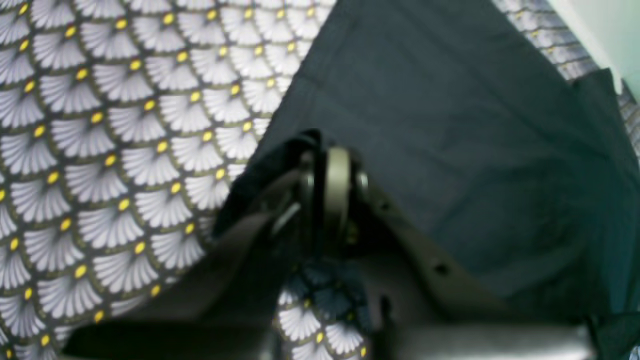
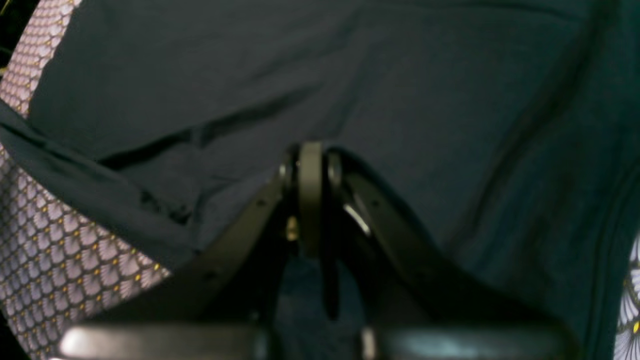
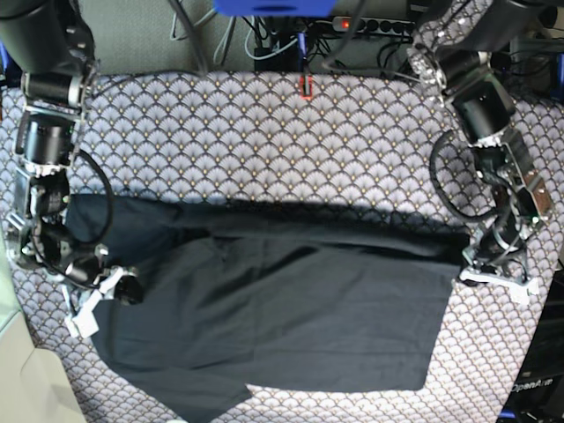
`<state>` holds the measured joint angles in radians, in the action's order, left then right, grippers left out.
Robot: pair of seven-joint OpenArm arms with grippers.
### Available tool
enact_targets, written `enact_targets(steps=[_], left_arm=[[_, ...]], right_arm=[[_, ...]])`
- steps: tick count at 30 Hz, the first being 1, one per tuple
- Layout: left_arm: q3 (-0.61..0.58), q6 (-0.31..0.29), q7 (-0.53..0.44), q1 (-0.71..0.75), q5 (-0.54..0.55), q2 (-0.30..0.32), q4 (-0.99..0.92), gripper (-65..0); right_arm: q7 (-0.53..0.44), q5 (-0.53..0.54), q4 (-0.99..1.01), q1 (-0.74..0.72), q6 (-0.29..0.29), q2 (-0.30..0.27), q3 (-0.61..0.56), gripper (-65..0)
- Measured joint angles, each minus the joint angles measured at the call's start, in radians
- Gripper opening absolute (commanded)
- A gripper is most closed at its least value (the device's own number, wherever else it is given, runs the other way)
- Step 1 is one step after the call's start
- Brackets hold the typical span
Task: Fold the T-shirt properly
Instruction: 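Lift the shoulders and fold them over toward the hem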
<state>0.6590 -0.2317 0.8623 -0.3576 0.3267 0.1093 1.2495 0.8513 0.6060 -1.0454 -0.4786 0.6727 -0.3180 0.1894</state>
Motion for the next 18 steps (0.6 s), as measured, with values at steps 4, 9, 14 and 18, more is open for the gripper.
enact_targets(steps=[4, 9, 14, 18], left_arm=[[0.002, -0.005, 0.008, -0.001, 0.000, -0.006, 0.046, -65.0], [0.000, -0.008, 0.010, -0.048, 0.004, -0.005, 0.056, -65.0], [0.000, -0.007, 0.017, -0.013, 0.106, 0.023, 0.107, -65.0], [0.004, 0.000, -0.004, -0.021, 0.128, 0.060, 0.051, -65.0]], right_arm=[[-0.037, -0.005, 0.009, -0.008, 0.000, -0.001, -0.014, -65.0], [-0.059, -0.008, 0.010, -0.009, 0.000, 0.005, -0.047, -65.0], [-0.071, -0.008, 0.010, -0.011, -0.001, -0.003, -0.037, -65.0], [-0.105, -0.003, 0.022, -0.012, -0.014, -0.005, -0.037, -65.0]])
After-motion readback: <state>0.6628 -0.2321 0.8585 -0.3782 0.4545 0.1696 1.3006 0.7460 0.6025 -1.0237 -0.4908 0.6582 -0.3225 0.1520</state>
